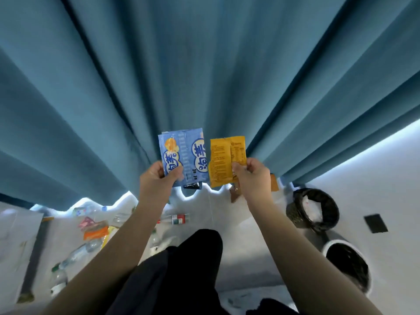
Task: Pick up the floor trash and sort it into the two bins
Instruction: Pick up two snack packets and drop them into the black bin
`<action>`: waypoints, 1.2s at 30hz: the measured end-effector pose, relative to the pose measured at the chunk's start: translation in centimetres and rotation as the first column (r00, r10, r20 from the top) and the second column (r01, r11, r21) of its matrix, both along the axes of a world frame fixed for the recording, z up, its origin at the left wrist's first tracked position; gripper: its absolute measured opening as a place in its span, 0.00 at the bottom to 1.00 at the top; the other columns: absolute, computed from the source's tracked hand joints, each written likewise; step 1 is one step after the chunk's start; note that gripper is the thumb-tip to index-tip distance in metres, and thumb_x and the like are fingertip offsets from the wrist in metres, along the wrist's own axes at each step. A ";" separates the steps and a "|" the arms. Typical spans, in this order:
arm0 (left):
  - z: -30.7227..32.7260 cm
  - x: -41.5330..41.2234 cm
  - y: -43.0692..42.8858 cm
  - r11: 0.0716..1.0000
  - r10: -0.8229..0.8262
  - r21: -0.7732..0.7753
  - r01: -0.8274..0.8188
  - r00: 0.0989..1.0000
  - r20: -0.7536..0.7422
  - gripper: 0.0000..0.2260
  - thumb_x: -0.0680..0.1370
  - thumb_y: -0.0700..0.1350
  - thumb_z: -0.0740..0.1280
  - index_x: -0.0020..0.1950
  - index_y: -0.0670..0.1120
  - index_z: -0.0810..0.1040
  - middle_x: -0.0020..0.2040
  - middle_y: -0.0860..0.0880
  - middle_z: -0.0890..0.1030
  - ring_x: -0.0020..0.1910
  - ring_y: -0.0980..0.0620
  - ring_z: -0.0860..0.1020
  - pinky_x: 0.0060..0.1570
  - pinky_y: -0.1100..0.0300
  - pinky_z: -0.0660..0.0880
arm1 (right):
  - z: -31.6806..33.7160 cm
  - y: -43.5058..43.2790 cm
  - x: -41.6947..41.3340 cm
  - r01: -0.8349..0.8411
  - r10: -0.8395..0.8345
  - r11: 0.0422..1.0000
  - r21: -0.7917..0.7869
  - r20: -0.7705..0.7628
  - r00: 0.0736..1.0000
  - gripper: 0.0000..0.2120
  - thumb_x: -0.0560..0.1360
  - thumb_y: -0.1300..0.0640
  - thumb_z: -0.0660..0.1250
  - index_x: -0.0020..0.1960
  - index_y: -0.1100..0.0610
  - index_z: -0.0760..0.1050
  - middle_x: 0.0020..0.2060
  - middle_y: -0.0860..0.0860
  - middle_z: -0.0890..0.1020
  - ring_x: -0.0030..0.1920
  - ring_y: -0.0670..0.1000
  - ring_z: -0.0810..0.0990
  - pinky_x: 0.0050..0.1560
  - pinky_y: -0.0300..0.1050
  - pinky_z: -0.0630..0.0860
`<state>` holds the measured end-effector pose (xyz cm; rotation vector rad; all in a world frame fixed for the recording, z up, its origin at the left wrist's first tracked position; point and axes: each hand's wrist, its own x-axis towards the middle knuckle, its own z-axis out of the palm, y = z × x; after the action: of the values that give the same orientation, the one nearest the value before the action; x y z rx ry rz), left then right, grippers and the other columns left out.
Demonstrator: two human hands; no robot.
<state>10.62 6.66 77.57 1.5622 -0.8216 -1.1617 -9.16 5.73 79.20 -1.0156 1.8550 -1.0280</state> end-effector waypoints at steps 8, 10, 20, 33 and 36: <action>0.4 -10.9 -5.6 0.973 -0.230 -0.013 0.231 0.972 0.051 0.03 0.74 0.39 0.71 0.44 0.41 0.78 0.39 0.43 0.82 0.36 0.52 0.77 0.41 0.61 0.76 | -0.5 -2.1 -10.4 0.190 -0.189 0.982 -0.017 0.049 0.981 0.09 0.75 0.58 0.68 0.37 0.55 0.73 0.29 0.51 0.77 0.28 0.51 0.74 0.31 0.47 0.72; 0.1 -14.1 -7.6 0.958 -0.283 -0.024 0.285 0.957 0.060 0.03 0.74 0.38 0.71 0.44 0.41 0.78 0.38 0.46 0.81 0.35 0.55 0.76 0.34 0.71 0.73 | -1.0 -3.3 -13.4 0.223 -0.222 0.975 -0.019 0.057 0.974 0.09 0.75 0.57 0.68 0.37 0.55 0.73 0.30 0.53 0.78 0.29 0.54 0.75 0.31 0.49 0.73; -2.5 -33.6 -17.4 0.835 -0.549 0.049 0.547 0.829 0.109 0.04 0.74 0.40 0.71 0.42 0.47 0.77 0.39 0.50 0.82 0.36 0.55 0.79 0.35 0.66 0.75 | -2.5 -8.6 -32.9 0.457 -0.457 0.885 0.084 -0.018 0.889 0.08 0.73 0.57 0.69 0.36 0.52 0.74 0.30 0.50 0.78 0.33 0.52 0.76 0.40 0.49 0.75; -8.9 -55.6 -18.3 0.559 -0.829 0.294 0.775 0.531 0.175 0.08 0.73 0.37 0.71 0.39 0.47 0.74 0.38 0.49 0.80 0.37 0.52 0.77 0.36 0.60 0.74 | -10.7 -1.4 -53.6 0.639 -0.632 0.669 0.380 -0.160 0.758 0.10 0.74 0.56 0.68 0.35 0.53 0.72 0.31 0.49 0.76 0.38 0.53 0.76 0.42 0.48 0.72; -11.4 -61.2 -17.5 0.542 -0.838 0.357 0.761 0.521 0.162 0.10 0.73 0.35 0.70 0.38 0.46 0.73 0.38 0.47 0.79 0.36 0.52 0.75 0.32 0.65 0.73 | -12.9 -0.9 -58.8 0.584 -0.577 0.659 0.474 -0.179 0.797 0.10 0.74 0.56 0.67 0.35 0.55 0.70 0.30 0.49 0.73 0.34 0.51 0.73 0.33 0.44 0.66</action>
<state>-50.53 -10.79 66.19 1.6083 -1.8353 -1.7433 -67.96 4.87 66.30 -0.0854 2.3595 -0.7780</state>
